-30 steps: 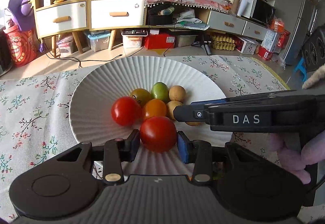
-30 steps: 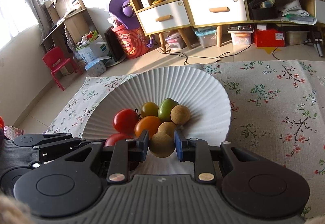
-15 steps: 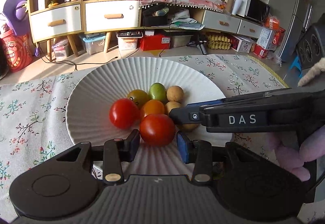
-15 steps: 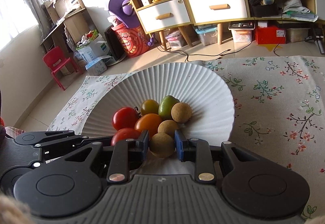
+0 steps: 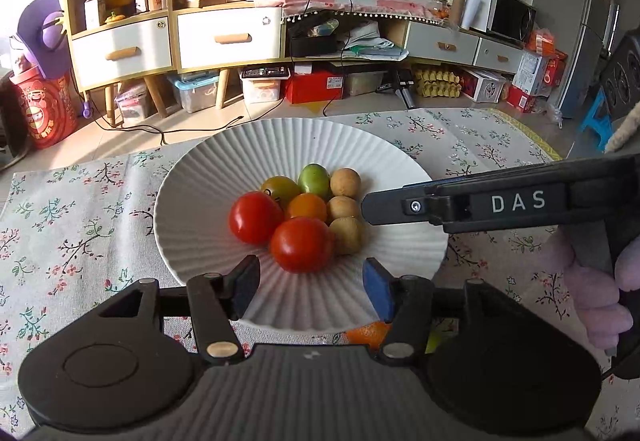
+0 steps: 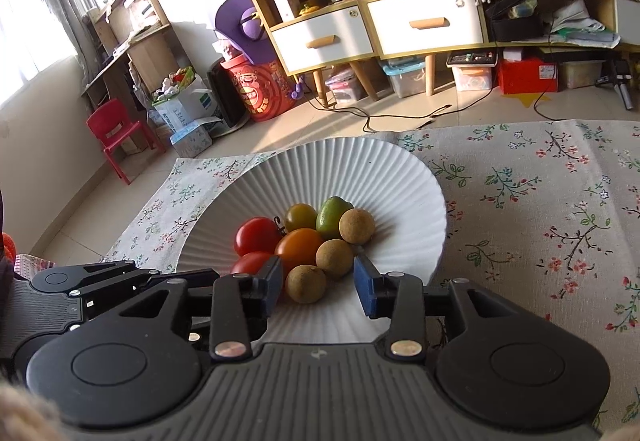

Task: Organize fruits
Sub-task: 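Open both tools to release the two fruits into the plate, then withdraw both open tools back toward the fruit cluster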

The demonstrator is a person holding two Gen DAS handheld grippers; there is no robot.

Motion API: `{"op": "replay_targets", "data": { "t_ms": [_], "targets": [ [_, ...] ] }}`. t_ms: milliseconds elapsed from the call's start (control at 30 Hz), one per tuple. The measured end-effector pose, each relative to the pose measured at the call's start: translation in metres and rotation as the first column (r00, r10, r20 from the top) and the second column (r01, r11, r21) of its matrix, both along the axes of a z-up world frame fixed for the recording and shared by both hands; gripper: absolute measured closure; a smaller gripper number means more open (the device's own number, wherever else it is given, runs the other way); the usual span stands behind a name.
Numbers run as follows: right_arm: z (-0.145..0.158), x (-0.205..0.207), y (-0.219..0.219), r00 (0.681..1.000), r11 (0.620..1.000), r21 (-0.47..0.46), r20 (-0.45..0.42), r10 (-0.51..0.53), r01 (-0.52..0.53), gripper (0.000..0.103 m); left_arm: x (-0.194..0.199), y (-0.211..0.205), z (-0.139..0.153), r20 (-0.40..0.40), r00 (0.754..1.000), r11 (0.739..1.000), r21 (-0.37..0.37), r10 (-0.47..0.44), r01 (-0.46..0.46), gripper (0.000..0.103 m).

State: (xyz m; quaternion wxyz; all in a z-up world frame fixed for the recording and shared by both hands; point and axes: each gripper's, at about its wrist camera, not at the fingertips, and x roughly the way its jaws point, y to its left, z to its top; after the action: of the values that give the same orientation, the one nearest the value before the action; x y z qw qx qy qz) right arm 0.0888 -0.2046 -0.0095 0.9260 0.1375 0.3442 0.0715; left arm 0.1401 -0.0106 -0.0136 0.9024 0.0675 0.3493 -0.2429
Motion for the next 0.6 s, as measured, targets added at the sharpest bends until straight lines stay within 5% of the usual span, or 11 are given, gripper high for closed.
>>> {"op": "replay_targets", "data": {
  "t_ms": [600],
  "targets": [
    [0.016,-0.045,-0.005,1.000,0.998,-0.066,0.000,0.013,-0.013,0.038,-0.047,0.013,0.017,-0.010,0.998,0.998,0.003,0.065,-0.065,0.024]
  ]
}}
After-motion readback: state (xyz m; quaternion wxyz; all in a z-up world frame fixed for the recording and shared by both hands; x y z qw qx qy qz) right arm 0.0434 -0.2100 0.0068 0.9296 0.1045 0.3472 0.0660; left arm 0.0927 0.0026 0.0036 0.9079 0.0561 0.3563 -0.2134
